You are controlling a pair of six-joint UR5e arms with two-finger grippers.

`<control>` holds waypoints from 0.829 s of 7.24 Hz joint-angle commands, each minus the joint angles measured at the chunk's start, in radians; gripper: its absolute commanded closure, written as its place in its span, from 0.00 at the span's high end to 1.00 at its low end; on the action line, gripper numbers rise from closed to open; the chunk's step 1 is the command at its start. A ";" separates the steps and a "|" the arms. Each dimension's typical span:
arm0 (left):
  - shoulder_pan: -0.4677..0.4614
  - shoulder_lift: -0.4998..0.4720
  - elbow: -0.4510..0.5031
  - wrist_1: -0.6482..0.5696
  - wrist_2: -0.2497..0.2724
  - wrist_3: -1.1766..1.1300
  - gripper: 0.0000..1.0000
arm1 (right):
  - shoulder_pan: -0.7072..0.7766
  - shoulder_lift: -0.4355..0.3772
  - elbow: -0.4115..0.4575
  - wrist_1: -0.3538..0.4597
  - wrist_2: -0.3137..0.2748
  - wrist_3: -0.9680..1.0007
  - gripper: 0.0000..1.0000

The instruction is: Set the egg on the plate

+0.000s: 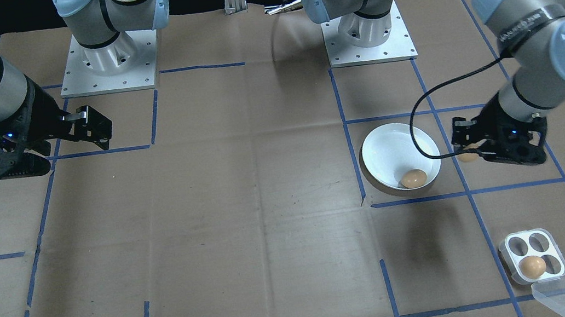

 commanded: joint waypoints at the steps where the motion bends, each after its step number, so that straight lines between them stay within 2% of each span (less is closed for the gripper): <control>1: -0.065 0.067 -0.194 0.088 -0.015 -0.233 0.20 | 0.000 0.000 0.000 0.000 0.000 0.000 1.00; 3: -0.083 0.054 -0.316 0.243 -0.033 -0.286 0.20 | 0.000 0.000 0.000 0.000 0.000 0.000 1.00; 5: -0.083 0.027 -0.330 0.279 -0.032 -0.292 0.23 | 0.000 0.000 0.000 0.000 0.000 0.000 1.00; 6: -0.083 0.028 -0.329 0.281 -0.048 -0.294 0.49 | 0.000 0.000 0.000 0.000 -0.002 0.000 1.00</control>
